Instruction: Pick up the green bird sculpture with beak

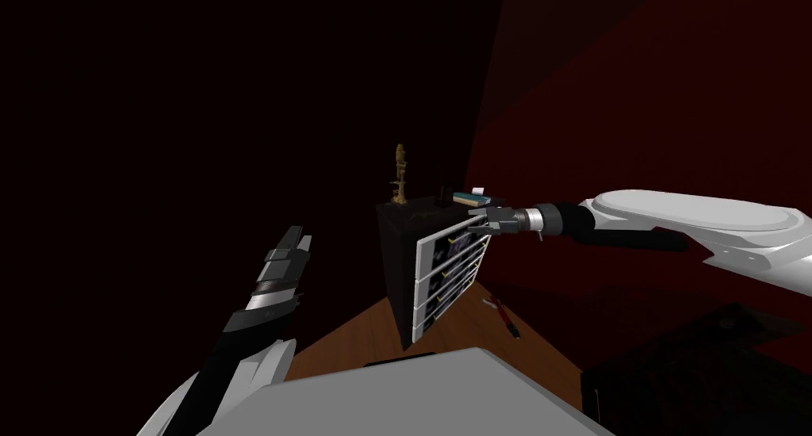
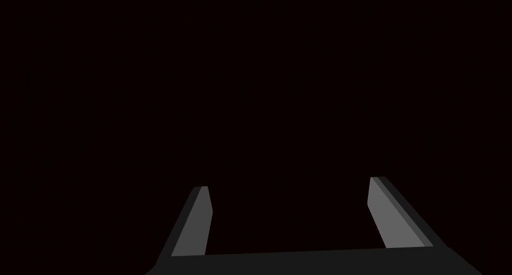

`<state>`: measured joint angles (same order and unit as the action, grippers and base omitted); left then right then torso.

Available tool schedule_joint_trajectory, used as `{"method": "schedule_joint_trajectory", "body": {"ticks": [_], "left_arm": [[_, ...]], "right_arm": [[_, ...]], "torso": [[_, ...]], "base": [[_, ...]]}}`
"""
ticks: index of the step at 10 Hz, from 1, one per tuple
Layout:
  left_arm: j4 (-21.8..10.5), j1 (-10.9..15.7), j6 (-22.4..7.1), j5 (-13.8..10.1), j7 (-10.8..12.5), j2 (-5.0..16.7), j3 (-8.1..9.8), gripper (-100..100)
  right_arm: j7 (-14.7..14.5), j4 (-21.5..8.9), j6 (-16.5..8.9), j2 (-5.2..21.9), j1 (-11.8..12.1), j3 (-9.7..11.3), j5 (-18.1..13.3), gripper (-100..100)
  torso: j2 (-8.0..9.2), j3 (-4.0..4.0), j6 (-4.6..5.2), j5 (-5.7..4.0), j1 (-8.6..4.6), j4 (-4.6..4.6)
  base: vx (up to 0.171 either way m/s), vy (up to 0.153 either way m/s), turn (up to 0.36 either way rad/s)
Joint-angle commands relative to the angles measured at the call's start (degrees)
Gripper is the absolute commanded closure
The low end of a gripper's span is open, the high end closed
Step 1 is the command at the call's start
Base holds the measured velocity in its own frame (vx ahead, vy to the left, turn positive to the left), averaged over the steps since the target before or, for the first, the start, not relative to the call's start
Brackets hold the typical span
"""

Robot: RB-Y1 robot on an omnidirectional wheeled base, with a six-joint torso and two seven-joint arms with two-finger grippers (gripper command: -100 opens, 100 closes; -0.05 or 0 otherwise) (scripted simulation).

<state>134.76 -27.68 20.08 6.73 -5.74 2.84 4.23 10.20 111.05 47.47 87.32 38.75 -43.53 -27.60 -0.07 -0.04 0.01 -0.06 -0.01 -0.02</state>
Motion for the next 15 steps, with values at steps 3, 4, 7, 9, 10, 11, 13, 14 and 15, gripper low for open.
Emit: {"method": "schedule_joint_trajectory", "body": {"ticks": [3, 4, 7, 9, 10, 11, 13, 14, 15], "left_arm": [[0.0, 0.0, 0.0, 0.0, 0.0, 0.0, 0.0, 0], [0.0, 0.0, 0.0, 0.0, 0.0, 0.0, 0.0, 0], [0.0, 0.0, 0.0, 0.0, 0.0, 0.0, 0.0, 0], [0.0, 0.0, 0.0, 0.0, 0.0, 0.0, 0.0, 0], [0.0, 0.0, 0.0, 0.0, 0.0, 0.0, 0.0, 0], [0.0, 0.0, 0.0, 0.0, 0.0, 0.0, 0.0, 0], [0.0, 0.0, 0.0, 0.0, 0.0, 0.0, 0.0, 0], [0.0, 0.0, 0.0, 0.0, 0.0, 0.0, 0.0, 0], [0.0, 0.0, 0.0, 0.0, 0.0, 0.0, 0.0, 0]], "right_arm": [[0.4, -2.1, 1.4, 6.0, 1.2, -3.1, -2.0, -100], [0.4, -3.1, 2.0, 8.0, 1.7, -4.4, -2.9, -100], [0.5, -5.1, 3.0, 12.5, 2.7, -6.6, -4.5, -100], [0.4, -6.0, 3.5, 15.4, 3.2, -7.5, -5.3, -100], [0.4, -7.0, 3.8, 17.2, 3.7, -8.4, -6.0, -100], [0.3, -7.9, 4.2, 19.1, 4.1, -9.1, -6.7, -100], [0.1, -9.6, 4.7, 22.7, 5.0, -10.3, -8.0, -100], [-0.1, -10.4, 5.0, 24.4, 5.4, -10.8, -8.6, -100], [-0.2, -11.1, 5.2, 25.8, 5.8, -11.2, -9.1, -100]], "torso": [[0.02, 0.01, -0.02, 0.0, -0.02, 0.0], [0.01, 0.01, -0.01, 0.01, 0.01, 0.01], [0.05, 0.03, -0.01, 0.04, 0.1, 0.01], [0.06, 0.04, 0.0, 0.02, 0.09, 0.02], [0.07, 0.04, -0.01, 0.04, 0.14, 0.02], [0.09, 0.05, -0.03, 0.03, 0.06, 0.02], [0.07, 0.05, 0.02, 0.0, 0.02, 0.03], [0.09, 0.05, 0.0, 0.02, 0.11, 0.02], [0.08, 0.05, 0.0, 0.04, 0.15, 0.02]], "base": [[-0.003, -0.037, 0.155], [-0.012, -0.021, 0.15], [-0.012, -0.009, 0.105], [-0.018, -0.002, 0.125], [-0.033, -0.032, 0.265], [-0.037, -0.066, 0.315], [-0.025, -0.015, 0.162], [-0.028, 0.004, 0.222], [-0.019, 0.002, 0.175]]}}
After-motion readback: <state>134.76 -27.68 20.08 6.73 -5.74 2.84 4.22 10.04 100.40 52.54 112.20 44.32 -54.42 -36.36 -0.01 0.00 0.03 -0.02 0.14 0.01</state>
